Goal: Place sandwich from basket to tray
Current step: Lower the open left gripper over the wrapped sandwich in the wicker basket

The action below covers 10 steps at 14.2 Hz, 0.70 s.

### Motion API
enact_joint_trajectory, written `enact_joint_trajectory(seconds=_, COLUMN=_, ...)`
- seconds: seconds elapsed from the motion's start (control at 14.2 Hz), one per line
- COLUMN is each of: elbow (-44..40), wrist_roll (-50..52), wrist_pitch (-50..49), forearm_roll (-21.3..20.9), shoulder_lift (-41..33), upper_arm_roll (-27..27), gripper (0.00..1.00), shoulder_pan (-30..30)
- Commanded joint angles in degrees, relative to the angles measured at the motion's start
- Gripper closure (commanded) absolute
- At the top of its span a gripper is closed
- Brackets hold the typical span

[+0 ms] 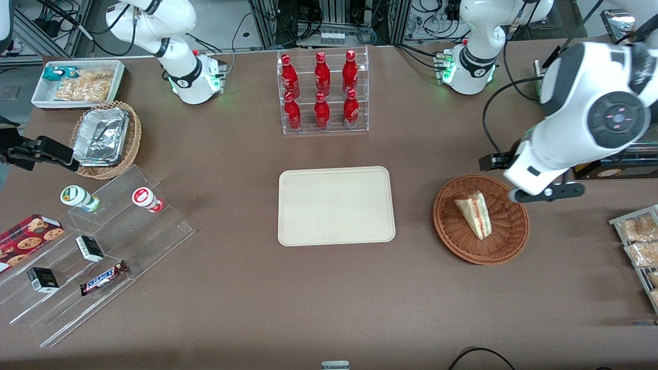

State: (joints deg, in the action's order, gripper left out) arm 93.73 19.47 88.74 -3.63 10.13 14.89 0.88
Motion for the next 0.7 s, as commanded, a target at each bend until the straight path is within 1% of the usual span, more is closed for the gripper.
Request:
enact_joint_trajectory(seconds=0.0, elbow=7.9, wrist_roll=3.3, wrist_pitch=7.7, forearm_roll=0.6, shoulder_lift=-1.3, upper_arm_roll=-0.3, gripper=0.0, shoulder_pan=3.2)
enact_joint_trajectory(seconds=0.21, elbow=11.4, wrist_roll=8.5, wrist_pitch=8.0, forearm_roll=0.6, shoulder_lift=-1.3, upper_arm_roll=-0.7, gripper=0.0, shoulder_pan=2.8)
enact_joint_trajectory(seconds=0.35, elbow=14.4, wrist_roll=11.2, wrist_pitch=8.6, forearm_roll=0.3, shoulder_lift=-1.2, upper_arm_roll=-2.0, gripper=0.0, shoulder_pan=2.8)
enact_joint_trajectory(seconds=0.56, elbow=18.8, wrist_roll=13.0, wrist_pitch=14.2, forearm_roll=0.7, shoulder_lift=-1.5, upper_arm_roll=-5.8, gripper=0.0, shoulder_pan=2.8)
enact_joint_trajectory(seconds=0.63, elbow=19.9, wrist_roll=15.4, wrist_pitch=16.4, forearm_roll=0.8, shoulder_lift=-1.4, upper_arm_roll=-6.0, gripper=0.0, shoulder_pan=2.8)
